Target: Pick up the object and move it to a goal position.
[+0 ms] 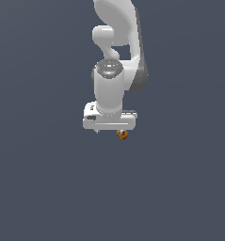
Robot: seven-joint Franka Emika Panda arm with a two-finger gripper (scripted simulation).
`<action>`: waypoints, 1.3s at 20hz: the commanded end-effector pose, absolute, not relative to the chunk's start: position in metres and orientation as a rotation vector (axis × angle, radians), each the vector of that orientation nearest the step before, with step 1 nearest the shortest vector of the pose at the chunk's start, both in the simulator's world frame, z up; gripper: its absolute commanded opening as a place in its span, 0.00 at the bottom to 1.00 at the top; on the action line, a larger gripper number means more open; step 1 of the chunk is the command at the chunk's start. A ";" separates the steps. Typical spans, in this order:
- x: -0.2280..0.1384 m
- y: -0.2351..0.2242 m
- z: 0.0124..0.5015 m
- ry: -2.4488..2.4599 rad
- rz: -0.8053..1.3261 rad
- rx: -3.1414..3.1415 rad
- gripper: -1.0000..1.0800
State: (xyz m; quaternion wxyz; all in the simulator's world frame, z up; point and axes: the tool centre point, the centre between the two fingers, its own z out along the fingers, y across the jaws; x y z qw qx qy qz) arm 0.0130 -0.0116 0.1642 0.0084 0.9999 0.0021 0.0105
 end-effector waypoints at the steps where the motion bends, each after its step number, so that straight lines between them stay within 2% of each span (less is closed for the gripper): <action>1: 0.013 -0.012 0.164 0.006 0.033 3.125 0.96; 15: 0.017 -0.007 0.164 -0.054 0.047 3.155 0.96; 26: -0.002 0.012 0.141 0.236 0.034 3.137 0.96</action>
